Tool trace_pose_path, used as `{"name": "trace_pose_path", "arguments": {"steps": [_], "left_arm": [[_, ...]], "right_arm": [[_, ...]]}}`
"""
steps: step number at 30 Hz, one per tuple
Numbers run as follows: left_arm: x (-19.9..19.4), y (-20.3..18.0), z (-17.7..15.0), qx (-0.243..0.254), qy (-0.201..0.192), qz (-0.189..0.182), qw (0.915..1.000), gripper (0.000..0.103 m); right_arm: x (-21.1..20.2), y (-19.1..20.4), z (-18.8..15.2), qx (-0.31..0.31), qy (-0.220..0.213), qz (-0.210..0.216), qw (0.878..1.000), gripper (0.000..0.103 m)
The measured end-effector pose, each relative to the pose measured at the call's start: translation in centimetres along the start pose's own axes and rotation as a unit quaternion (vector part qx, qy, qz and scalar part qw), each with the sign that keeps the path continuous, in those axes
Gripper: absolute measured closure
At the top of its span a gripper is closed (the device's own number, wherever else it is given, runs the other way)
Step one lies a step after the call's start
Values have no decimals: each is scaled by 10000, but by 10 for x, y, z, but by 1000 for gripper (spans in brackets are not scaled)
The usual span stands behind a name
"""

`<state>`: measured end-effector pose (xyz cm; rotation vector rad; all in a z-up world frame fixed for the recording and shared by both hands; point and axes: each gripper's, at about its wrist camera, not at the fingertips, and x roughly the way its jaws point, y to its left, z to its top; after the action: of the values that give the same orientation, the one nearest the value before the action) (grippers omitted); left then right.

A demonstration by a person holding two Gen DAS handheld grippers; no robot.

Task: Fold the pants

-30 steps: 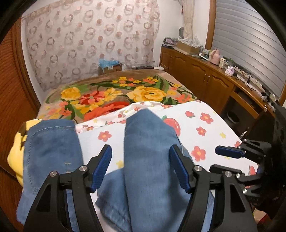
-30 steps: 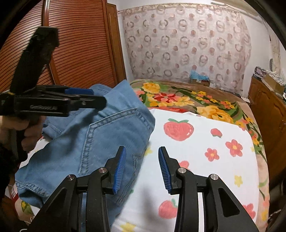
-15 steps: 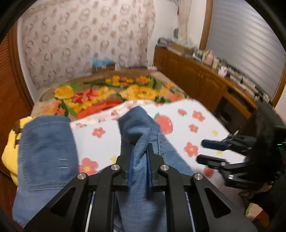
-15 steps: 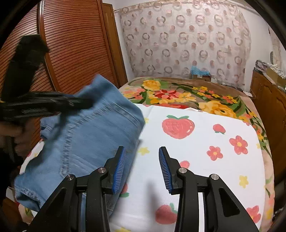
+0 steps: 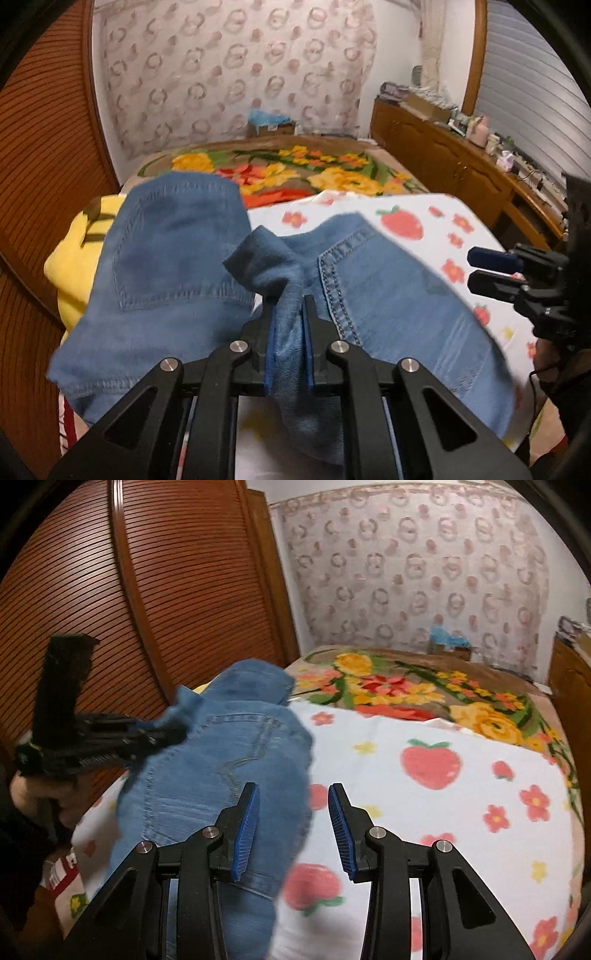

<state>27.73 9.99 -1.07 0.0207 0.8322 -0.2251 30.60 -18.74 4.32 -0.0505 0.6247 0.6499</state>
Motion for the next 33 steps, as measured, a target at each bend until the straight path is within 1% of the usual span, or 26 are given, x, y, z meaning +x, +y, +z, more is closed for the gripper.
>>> {"name": "trace_pose_path", "arguments": {"steps": [3, 6, 9, 11, 12, 14, 15, 17, 19, 21, 22, 25, 27, 29, 33], "left_arm": [[8, 3, -11, -52, 40, 45, 10000, 89], [9, 5, -16, -86, 25, 6, 10000, 89], [3, 6, -15, -199, -17, -56, 9998, 83], [-6, 4, -13, -205, -102, -3, 9997, 69], [-10, 2, -11, -177, -146, 20, 9997, 65], [-22, -4, -10, -82, -303, -6, 9995, 42], [-29, -9, -11, -37, -397, -40, 9992, 39], [-38, -16, -13, 45, -506, -78, 9987, 39], [-43, -24, -18, 113, -561, -92, 9983, 39], [-41, -31, -27, 228, -454, -102, 9987, 39], [-38, -32, -30, 267, -391, -98, 9988, 39], [-21, -35, -44, 388, -121, 71, 9991, 39], [-11, -33, -52, 340, 28, 124, 9993, 39], [0, -29, -61, 279, 156, 96, 9994, 39], [9, -23, -71, 103, 172, -74, 9998, 39]], "right_arm": [[17, 3, -3, -51, 232, 56, 9997, 63], [28, 5, -8, -131, 384, -19, 9992, 63], [40, 2, -12, -150, 591, -152, 9980, 63], [42, -1, -12, -135, 640, -208, 9976, 63], [42, -4, -12, -112, 638, -216, 9977, 63], [39, -8, -8, -60, 630, -203, 9978, 63], [37, -10, -6, -32, 600, -202, 9980, 63], [31, -9, -3, -27, 528, -200, 9984, 63], [26, 0, -3, -33, 454, -126, 9989, 63], [18, 5, -3, -63, 394, -15, 9992, 63], [11, 11, -11, -94, 383, 37, 9992, 63], [5, 17, -25, -234, 497, 161, 9984, 63], [9, 20, -32, -389, 639, 119, 9971, 63], [16, 22, -41, -526, 730, -56, 9959, 63], [25, 19, -49, -538, 672, -112, 9962, 62]]}}
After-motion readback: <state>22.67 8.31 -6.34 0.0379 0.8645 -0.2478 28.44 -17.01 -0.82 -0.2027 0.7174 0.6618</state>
